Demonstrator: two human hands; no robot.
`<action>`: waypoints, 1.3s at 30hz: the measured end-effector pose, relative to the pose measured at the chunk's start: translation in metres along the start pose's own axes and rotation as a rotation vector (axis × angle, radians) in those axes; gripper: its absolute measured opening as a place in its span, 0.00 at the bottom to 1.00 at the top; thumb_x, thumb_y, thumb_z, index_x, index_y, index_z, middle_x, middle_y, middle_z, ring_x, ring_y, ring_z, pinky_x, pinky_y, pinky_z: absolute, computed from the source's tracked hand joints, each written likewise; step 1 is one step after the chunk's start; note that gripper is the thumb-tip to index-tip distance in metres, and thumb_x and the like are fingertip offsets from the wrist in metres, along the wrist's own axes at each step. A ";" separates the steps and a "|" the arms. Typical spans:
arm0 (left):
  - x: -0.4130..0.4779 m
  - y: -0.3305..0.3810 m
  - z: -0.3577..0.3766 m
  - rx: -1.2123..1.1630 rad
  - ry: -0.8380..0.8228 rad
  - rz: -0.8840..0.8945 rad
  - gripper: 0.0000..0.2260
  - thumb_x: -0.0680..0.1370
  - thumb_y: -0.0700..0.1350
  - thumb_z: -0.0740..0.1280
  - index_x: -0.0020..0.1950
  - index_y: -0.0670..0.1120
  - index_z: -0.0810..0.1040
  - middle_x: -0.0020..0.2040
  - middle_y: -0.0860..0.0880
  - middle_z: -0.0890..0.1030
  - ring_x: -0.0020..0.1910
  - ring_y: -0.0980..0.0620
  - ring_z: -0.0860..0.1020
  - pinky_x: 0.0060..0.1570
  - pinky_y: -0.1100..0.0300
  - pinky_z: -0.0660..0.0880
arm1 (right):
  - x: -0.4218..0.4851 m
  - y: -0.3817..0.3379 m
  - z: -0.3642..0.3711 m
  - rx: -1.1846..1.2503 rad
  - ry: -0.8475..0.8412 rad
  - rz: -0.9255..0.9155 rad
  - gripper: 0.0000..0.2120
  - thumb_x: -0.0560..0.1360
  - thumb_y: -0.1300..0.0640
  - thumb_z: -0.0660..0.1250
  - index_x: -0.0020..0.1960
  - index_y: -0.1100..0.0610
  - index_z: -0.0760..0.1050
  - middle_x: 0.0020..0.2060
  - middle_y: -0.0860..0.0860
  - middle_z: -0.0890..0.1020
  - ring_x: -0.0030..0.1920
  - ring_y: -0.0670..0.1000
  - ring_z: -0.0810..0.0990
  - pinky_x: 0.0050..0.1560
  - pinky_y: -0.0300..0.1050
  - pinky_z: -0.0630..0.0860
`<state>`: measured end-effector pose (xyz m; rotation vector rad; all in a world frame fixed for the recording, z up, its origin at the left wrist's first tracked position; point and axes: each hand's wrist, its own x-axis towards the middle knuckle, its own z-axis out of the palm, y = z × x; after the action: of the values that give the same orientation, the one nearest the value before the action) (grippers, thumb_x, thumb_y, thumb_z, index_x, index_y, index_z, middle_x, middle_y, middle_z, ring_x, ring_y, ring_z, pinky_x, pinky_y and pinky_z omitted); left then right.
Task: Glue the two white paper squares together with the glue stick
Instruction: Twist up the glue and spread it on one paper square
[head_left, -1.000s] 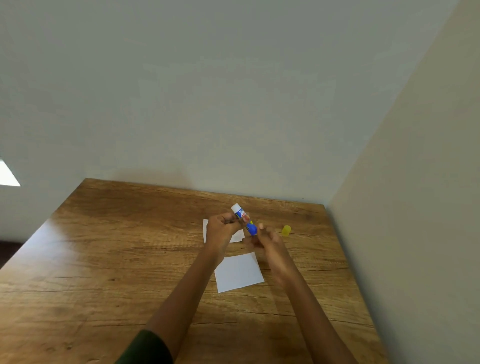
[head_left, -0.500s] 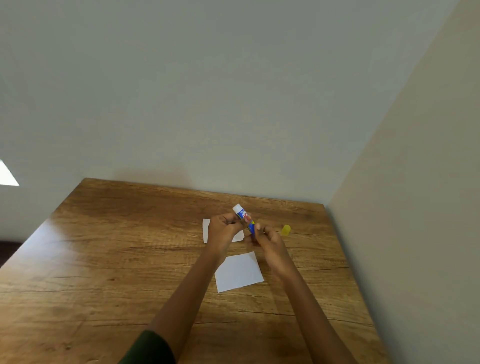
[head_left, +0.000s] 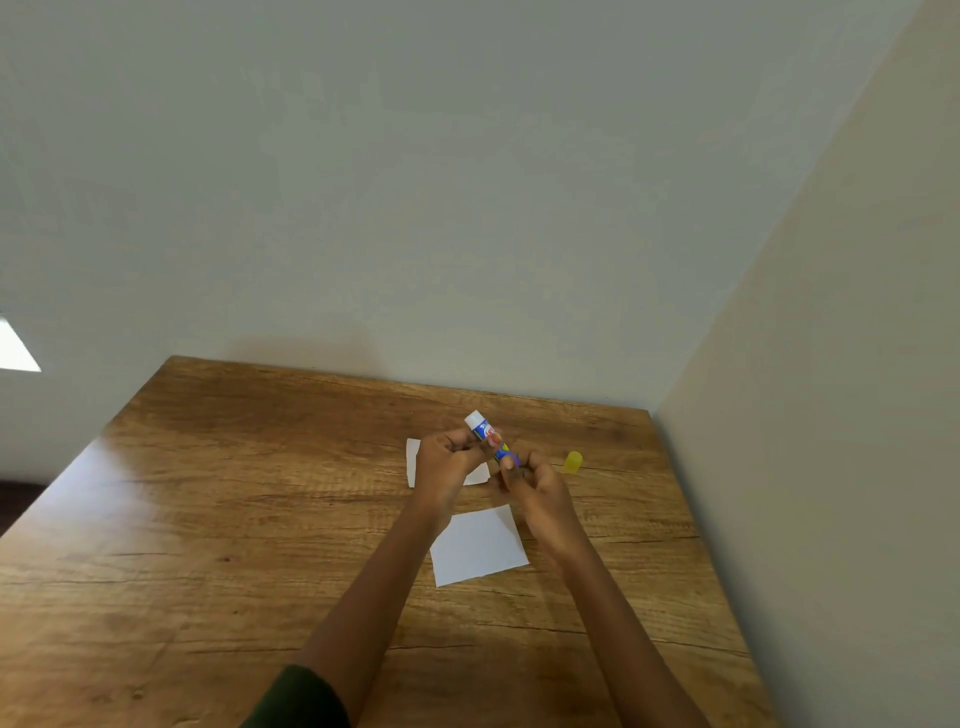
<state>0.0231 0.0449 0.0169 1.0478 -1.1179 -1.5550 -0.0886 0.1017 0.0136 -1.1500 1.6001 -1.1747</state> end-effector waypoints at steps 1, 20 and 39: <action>0.000 0.000 0.000 -0.002 0.000 0.001 0.03 0.71 0.42 0.72 0.44 0.47 0.84 0.43 0.49 0.85 0.46 0.55 0.81 0.47 0.65 0.74 | 0.000 0.000 0.000 -0.014 0.009 -0.004 0.14 0.79 0.49 0.59 0.54 0.59 0.75 0.42 0.50 0.83 0.42 0.41 0.81 0.41 0.31 0.73; -0.002 -0.003 0.002 0.041 -0.068 0.016 0.02 0.72 0.40 0.72 0.43 0.45 0.84 0.38 0.48 0.85 0.37 0.60 0.82 0.37 0.71 0.75 | 0.000 0.000 -0.003 0.078 -0.087 0.105 0.26 0.81 0.44 0.45 0.45 0.60 0.74 0.30 0.52 0.78 0.35 0.48 0.78 0.51 0.43 0.73; 0.000 -0.006 0.000 -0.003 -0.029 0.005 0.04 0.72 0.42 0.71 0.46 0.46 0.83 0.45 0.47 0.85 0.45 0.55 0.81 0.42 0.69 0.76 | -0.004 0.000 -0.004 0.012 -0.028 0.038 0.16 0.79 0.47 0.57 0.54 0.58 0.75 0.42 0.53 0.83 0.44 0.49 0.81 0.48 0.41 0.74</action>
<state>0.0222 0.0459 0.0108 1.0231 -1.1370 -1.5715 -0.0915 0.1066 0.0155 -1.1194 1.5854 -1.1376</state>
